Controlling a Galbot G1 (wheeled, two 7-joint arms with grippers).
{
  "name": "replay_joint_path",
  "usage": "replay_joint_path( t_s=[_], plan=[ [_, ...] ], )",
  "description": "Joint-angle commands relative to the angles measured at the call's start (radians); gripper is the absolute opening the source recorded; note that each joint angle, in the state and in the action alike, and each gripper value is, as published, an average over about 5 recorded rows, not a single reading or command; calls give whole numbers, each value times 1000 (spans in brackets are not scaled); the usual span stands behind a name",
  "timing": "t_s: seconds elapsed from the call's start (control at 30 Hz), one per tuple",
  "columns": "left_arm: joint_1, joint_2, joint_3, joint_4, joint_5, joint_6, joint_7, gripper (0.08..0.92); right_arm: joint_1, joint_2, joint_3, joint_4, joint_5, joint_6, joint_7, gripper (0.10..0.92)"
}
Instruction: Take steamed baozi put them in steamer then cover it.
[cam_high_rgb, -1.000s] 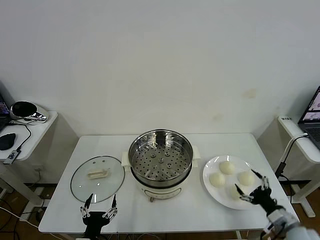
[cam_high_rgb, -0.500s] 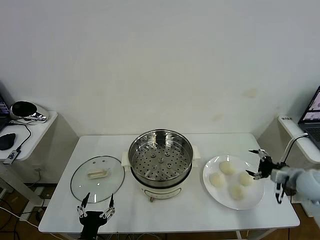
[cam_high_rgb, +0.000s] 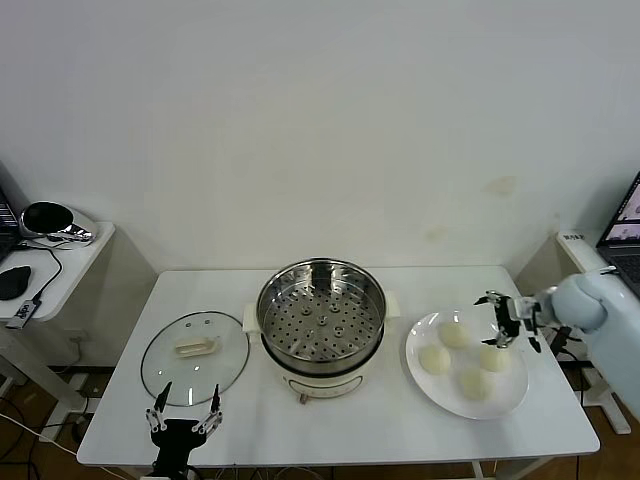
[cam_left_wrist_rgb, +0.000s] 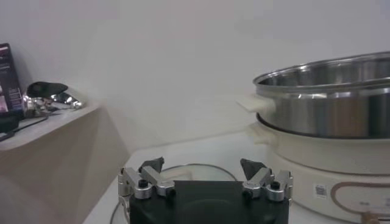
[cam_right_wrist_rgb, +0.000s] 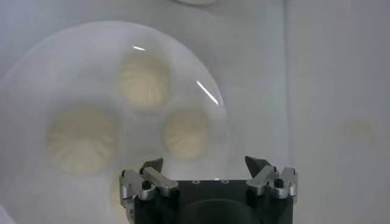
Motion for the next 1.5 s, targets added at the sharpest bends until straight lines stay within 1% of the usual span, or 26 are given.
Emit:
replay_joint_path(
  t_s=[0.03,0.23,0.47,0.77,0.87,1.33,1.5],
  plan=[
    [0,2,-2,2,10,-2,0,823,187,105,-237,-170,-8,-35,-69,823],
    [-7,5,-8,11,11,-5,2,823,207,157,-273,-238,-30,-39,-84,823],
    [-6,8,-16,12,11,-8,4,823,212,190,-287,-270,-19,-41,-81,823],
    [-7,11,-22,12,11,-10,6,823,214,224,-294,-312,-39,-48,-71,822],
    [-8,13,-23,14,11,-11,6,823,214,230,-297,-318,-44,-51,-71,809],
    [-13,14,-27,21,11,-18,5,823,219,237,-303,-327,-49,-52,-69,607],
    [-12,15,-28,20,12,-19,5,823,233,226,-316,-308,-34,-46,-72,560]
  ],
)
